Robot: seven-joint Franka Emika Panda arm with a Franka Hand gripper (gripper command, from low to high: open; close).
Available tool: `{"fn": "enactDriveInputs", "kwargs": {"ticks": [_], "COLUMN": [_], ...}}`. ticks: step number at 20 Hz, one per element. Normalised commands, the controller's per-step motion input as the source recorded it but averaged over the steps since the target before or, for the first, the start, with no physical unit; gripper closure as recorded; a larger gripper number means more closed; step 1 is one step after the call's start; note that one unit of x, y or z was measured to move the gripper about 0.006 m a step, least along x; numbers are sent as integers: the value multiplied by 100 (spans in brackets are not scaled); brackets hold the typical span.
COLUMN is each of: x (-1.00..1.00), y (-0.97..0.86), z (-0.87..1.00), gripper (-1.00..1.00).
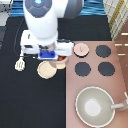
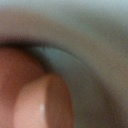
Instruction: Take the lid off the pot, put the pot on the plate, and use the tool to push the pot to the front of the table.
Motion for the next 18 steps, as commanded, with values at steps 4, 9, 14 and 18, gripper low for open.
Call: {"fn": "enactDriveInputs", "kwargs": {"ticks": [4, 9, 14, 18], "x": [-64, -16, 23, 24], "y": [-93, -20, 4, 4], "z": [-45, -32, -18, -31], "gripper": [100, 100, 100, 100]}}
